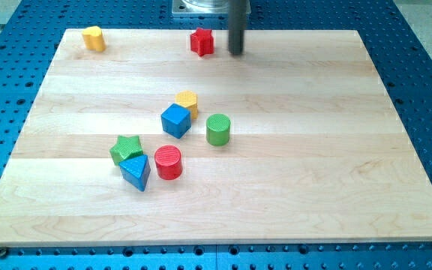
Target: Put the green circle at the top right corner
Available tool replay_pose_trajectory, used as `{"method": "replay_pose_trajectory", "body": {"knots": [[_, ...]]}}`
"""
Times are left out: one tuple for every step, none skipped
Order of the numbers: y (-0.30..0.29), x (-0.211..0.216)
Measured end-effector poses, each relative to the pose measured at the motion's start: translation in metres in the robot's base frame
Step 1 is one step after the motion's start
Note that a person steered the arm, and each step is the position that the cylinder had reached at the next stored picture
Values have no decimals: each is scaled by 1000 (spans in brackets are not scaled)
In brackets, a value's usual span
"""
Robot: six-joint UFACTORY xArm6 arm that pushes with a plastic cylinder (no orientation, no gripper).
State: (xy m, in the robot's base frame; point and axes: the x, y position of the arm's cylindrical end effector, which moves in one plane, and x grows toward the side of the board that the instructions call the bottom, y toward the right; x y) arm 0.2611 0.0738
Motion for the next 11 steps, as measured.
{"method": "replay_pose_trajectory", "body": {"knots": [[6, 40], [34, 71], [42, 140], [38, 185], [-54, 244], [-88, 226], [-23, 160], [35, 94], [45, 95], [20, 115], [68, 98]]}}
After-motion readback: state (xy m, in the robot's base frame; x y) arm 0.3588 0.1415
